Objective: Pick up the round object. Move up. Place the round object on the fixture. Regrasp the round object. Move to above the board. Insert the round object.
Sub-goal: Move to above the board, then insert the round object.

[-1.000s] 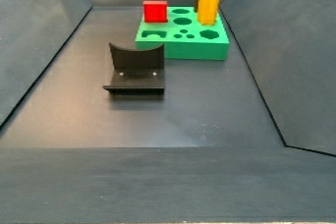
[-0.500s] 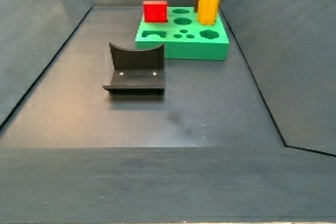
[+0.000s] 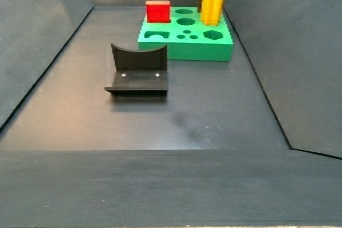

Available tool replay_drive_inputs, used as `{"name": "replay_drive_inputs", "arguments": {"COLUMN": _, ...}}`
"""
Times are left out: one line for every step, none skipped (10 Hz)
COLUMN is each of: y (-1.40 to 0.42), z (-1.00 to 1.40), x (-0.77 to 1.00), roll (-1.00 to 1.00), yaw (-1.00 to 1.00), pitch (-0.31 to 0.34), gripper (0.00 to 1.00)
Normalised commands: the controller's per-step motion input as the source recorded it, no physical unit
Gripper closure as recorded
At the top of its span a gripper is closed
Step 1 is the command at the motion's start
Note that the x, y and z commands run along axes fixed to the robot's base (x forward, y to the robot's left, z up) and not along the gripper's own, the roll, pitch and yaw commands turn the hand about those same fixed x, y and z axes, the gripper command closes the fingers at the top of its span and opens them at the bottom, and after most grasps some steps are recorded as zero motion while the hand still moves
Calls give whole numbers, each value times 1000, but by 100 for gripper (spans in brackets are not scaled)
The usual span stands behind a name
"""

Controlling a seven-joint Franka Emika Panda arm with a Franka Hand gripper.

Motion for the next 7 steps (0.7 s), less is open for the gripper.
{"name": "replay_drive_inputs", "arguments": {"y": -1, "z": 4, "x": -68, "roll": -548, "yaw": -9, "pitch": -39, "gripper": 100}}
{"name": "replay_drive_inputs", "arguments": {"y": -3, "z": 6, "x": -58, "roll": -415, "yaw": -4, "pitch": -40, "gripper": 100}}
{"name": "replay_drive_inputs", "arguments": {"y": 40, "z": -720, "x": 911, "roll": -150, "yaw": -297, "pitch": 0, "gripper": 100}}
{"name": "replay_drive_inputs", "arguments": {"y": 69, "z": -837, "x": 886, "roll": -86, "yaw": -329, "pitch": 0, "gripper": 100}}
{"name": "replay_drive_inputs", "arguments": {"y": 54, "z": -931, "x": 723, "roll": -19, "yaw": -360, "pitch": 0, "gripper": 100}}
{"name": "replay_drive_inputs", "arguments": {"y": 91, "z": -811, "x": 0, "roll": 0, "yaw": -437, "pitch": -1, "gripper": 100}}
{"name": "replay_drive_inputs", "arguments": {"y": 197, "z": -731, "x": -294, "roll": 0, "yaw": -343, "pitch": 0, "gripper": 100}}
